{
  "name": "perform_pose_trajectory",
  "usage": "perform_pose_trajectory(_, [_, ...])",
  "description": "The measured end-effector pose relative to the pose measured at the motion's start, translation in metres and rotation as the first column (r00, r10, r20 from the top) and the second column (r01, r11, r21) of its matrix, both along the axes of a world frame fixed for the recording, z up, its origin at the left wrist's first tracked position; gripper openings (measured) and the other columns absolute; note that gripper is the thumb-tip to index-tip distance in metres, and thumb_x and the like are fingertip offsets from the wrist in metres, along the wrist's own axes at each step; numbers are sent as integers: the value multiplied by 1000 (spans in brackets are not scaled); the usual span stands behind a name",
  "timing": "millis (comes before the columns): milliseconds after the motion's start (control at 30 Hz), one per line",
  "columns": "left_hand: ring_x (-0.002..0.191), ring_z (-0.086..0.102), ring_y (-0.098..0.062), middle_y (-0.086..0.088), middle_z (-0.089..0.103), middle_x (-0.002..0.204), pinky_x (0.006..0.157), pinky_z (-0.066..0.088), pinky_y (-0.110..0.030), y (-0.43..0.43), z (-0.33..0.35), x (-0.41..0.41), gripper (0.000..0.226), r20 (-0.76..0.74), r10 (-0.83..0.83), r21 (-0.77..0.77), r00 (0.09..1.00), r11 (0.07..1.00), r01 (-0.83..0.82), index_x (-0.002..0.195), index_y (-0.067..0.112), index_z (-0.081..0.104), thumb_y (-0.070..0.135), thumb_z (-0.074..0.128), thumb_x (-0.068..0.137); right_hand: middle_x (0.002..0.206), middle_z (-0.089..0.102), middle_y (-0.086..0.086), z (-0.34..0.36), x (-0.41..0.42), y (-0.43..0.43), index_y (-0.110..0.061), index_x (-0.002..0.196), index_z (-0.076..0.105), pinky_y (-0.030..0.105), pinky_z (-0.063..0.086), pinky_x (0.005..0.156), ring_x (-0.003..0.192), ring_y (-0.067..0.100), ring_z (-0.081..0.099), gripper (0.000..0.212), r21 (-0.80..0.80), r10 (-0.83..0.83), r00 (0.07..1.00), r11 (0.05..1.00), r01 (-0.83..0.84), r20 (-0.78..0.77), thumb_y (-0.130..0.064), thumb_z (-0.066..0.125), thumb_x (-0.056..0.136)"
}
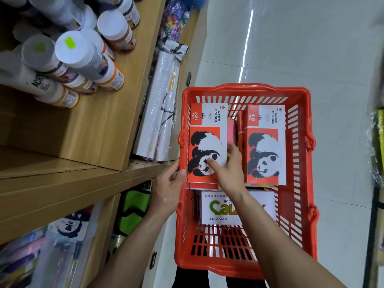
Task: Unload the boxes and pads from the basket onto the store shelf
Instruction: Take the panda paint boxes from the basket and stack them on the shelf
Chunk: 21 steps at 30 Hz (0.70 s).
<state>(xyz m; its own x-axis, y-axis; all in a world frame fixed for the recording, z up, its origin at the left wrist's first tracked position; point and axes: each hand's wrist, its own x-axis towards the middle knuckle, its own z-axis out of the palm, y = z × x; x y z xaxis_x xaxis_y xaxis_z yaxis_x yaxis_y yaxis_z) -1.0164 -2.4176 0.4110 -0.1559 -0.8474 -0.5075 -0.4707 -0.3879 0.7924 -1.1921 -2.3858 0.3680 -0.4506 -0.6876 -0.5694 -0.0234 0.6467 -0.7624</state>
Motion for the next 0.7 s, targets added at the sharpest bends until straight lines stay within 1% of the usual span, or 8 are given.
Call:
perform_pose_trajectory(100, [92,74,-4,22,76,105,80,61,-29,2,-2,0,45,-13,9,0,1000,1000,-9,110,73,55,29,58,101,138,44,0,3,-2,-2,-36,135,39,44,46,112,127,18,53,74,32,-14,999,999,12,43,-45,79,74])
perform_pose_trajectory(167, [94,74,-6,20,76,108,82,61,-33,4,-5,1,41,-16,17,-1,1000,1000,-17,115,71,54,32,57,101,138,48,1,5,-3,-3,-40,131,33,47,45,112,132,23,52,79,55,-29,994,998,24,103,-54,77,67])
perform_pose_trajectory(233, [96,74,-6,21,75,110,83,61,-33,6,-6,0,41,-17,24,-3,1000,1000,-24,115,72,54,34,57,101,138,56,3,4,-5,-6,-35,137,30,52,44,112,134,31,53,90,70,-41,986,997,30,161,-56,77,63])
perform_pose_trajectory(300, [95,73,-2,27,74,109,82,60,-27,7,-7,0,44,-10,23,-23,1000,999,-23,113,75,53,33,57,102,145,51,6,2,-7,-12,-27,148,27,52,39,116,139,31,47,104,88,-48,985,996,34,168,-55,79,62])
perform_pose_trajectory(433, [93,73,-1,29,74,106,80,60,-25,6,-10,0,40,-2,26,-35,1000,999,-26,114,75,53,37,56,100,144,32,4,4,2,-17,-23,155,26,46,27,122,145,26,28,110,107,26,998,994,-32,57,-57,77,64])
perform_pose_trajectory(567, [98,73,-3,26,73,113,84,61,-30,9,-14,2,35,-7,25,-45,1000,999,-25,118,73,53,43,55,99,136,35,-1,3,-2,-4,-26,153,35,34,38,116,126,10,48,93,13,14,998,1000,-15,58,-43,81,73])
perform_pose_trajectory(633, [100,72,-5,21,73,117,85,61,-35,10,-15,2,33,-18,25,-30,1000,999,-25,122,69,53,45,54,100,133,36,-2,3,-5,-1,-26,148,40,26,41,108,115,-3,48,84,-35,-3,999,999,4,36,-39,77,74])
perform_pose_trajectory(700, [102,72,-7,17,73,118,86,61,-39,10,-16,3,32,-13,26,-20,1000,999,-26,124,66,54,45,54,100,133,35,-5,3,-5,-4,-28,149,37,22,35,105,115,2,45,84,-30,17,999,999,-16,29,-42,73,74])
